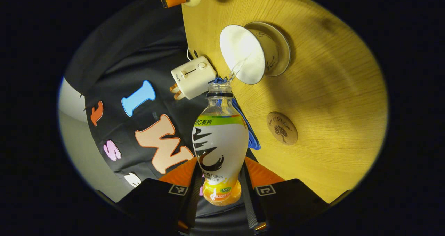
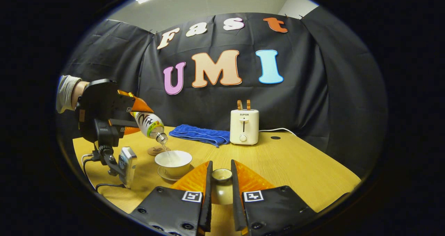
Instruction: Open the teacup lid with one hand, grasp the water bottle and pour water into the teacup with the other hand; after pouring, place the water bottle on the coaster and then close the teacup lid.
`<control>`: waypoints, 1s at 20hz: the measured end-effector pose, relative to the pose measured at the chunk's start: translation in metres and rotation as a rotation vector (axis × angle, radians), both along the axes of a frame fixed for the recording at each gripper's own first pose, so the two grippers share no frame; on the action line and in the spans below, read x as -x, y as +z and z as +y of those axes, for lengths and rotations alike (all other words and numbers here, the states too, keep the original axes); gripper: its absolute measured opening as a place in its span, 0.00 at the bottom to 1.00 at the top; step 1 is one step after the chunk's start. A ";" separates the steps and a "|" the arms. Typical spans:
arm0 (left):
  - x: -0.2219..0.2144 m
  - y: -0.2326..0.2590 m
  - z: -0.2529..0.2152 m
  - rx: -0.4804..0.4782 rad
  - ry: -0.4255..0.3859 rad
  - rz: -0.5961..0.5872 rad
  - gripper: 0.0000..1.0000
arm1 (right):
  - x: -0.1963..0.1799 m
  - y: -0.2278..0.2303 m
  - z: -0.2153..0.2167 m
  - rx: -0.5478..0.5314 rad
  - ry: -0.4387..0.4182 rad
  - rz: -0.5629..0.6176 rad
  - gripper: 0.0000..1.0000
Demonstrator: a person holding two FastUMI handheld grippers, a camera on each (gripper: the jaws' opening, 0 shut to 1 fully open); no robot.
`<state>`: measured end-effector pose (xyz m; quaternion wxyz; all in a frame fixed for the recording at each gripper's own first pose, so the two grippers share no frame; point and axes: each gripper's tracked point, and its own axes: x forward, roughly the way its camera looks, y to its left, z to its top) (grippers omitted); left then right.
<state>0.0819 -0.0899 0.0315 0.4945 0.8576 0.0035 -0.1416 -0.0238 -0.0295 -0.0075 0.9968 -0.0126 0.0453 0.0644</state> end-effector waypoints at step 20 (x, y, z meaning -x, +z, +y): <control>0.003 -0.004 0.002 0.007 -0.005 0.061 0.55 | 0.001 -0.002 0.007 -0.014 0.011 0.011 0.29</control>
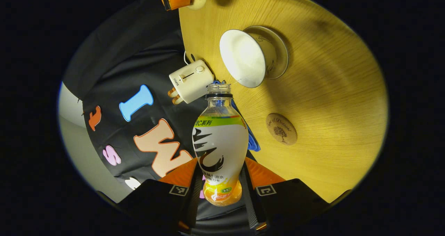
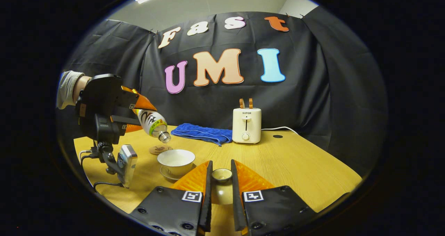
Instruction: Open the teacup lid with one hand, grasp the water bottle and pour water into the teacup with the other hand; after pouring, place the water bottle on the coaster and then close the teacup lid.
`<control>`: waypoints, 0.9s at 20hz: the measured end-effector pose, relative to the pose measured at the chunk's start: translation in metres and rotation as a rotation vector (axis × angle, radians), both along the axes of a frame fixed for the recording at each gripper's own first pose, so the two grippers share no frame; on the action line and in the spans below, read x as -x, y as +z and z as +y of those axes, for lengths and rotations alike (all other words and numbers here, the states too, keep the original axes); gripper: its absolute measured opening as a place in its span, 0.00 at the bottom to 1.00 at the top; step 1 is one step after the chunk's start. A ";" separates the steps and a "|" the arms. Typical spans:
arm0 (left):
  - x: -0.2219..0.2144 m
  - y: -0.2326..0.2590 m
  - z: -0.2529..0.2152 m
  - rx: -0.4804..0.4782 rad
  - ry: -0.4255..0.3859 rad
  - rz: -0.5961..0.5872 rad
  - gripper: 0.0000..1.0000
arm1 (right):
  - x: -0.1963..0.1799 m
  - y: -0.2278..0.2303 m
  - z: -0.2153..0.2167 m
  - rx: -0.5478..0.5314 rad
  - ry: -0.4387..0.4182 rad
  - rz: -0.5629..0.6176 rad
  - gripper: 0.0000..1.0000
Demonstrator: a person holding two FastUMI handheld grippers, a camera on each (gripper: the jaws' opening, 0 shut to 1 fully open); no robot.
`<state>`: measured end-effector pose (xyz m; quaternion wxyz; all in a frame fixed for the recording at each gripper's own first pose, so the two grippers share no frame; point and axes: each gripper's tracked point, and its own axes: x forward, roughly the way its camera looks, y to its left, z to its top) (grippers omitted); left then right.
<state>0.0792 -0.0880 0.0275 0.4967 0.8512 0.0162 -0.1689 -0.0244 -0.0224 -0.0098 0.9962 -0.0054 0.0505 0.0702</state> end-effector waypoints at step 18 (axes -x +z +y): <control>0.011 -0.068 0.013 0.734 0.190 0.284 0.60 | 0.002 0.007 0.009 -0.008 0.000 -0.001 0.29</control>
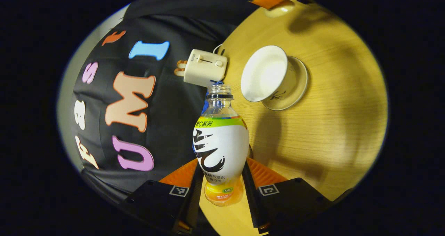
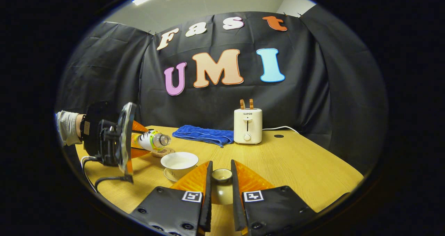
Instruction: Open the teacup lid with one hand, grasp the water bottle and pour water into the teacup with the other hand; after pouring, place the water bottle on the coaster and then close the teacup lid.
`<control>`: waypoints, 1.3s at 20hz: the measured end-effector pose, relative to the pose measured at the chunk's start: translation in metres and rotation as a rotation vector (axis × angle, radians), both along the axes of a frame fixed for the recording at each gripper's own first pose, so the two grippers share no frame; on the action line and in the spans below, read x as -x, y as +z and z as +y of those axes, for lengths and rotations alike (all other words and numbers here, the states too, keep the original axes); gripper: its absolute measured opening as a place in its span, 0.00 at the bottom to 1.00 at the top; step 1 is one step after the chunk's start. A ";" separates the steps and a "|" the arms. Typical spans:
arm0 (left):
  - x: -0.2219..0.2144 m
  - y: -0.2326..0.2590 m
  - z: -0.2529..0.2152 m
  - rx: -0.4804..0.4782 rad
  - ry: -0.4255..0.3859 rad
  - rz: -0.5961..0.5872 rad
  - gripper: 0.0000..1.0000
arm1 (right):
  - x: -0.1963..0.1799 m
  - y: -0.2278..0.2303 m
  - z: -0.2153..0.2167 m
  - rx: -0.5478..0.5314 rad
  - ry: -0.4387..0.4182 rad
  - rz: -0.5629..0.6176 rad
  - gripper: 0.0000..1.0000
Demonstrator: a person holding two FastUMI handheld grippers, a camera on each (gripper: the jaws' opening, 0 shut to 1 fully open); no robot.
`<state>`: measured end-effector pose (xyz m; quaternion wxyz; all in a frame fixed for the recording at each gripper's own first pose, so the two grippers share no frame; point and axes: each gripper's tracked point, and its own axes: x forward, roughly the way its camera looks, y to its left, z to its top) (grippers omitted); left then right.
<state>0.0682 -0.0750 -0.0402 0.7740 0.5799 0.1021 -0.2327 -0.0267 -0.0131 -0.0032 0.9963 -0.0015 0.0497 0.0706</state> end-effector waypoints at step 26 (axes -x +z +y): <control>-0.056 0.075 0.009 1.043 0.232 0.008 0.56 | -0.007 -0.011 0.036 0.098 0.044 0.036 0.29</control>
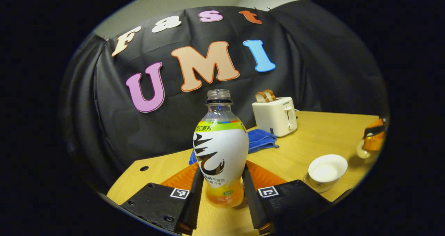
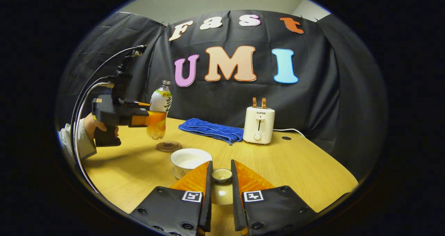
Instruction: Open the teacup lid with one hand, grasp the water bottle and pour water into the teacup with the other hand; after pouring, place the water bottle on the coaster and then close the teacup lid.
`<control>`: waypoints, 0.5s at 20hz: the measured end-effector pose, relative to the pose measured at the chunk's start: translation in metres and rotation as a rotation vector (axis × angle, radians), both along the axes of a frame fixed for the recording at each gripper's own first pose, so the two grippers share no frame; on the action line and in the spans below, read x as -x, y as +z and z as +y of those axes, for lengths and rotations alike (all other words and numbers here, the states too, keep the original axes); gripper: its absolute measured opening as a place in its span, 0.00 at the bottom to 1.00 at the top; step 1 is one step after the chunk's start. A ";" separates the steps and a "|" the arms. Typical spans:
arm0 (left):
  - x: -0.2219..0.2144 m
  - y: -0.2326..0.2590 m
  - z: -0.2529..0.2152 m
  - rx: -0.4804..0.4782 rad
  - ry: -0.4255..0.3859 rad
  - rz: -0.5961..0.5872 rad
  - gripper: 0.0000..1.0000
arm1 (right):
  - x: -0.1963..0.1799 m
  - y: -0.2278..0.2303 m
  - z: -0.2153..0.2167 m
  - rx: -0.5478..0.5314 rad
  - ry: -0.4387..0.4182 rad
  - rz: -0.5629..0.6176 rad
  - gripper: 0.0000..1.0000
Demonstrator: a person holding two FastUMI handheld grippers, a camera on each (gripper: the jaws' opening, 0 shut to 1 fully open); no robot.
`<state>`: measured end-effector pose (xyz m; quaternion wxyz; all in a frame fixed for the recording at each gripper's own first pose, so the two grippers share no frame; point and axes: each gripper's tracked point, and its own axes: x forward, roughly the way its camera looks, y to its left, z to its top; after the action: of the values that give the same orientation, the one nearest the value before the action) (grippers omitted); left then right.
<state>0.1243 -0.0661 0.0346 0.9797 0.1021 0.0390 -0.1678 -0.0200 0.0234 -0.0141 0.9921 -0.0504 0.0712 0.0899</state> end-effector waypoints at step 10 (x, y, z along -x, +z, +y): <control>-0.021 -0.024 -0.018 0.156 0.005 0.071 0.57 | -0.010 -0.006 -0.003 0.009 -0.014 0.026 0.29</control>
<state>0.1458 -0.0840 0.0105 0.9831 0.0195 0.0610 -0.1714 -0.0098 0.0208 -0.0199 0.9915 -0.0530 0.0848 0.0831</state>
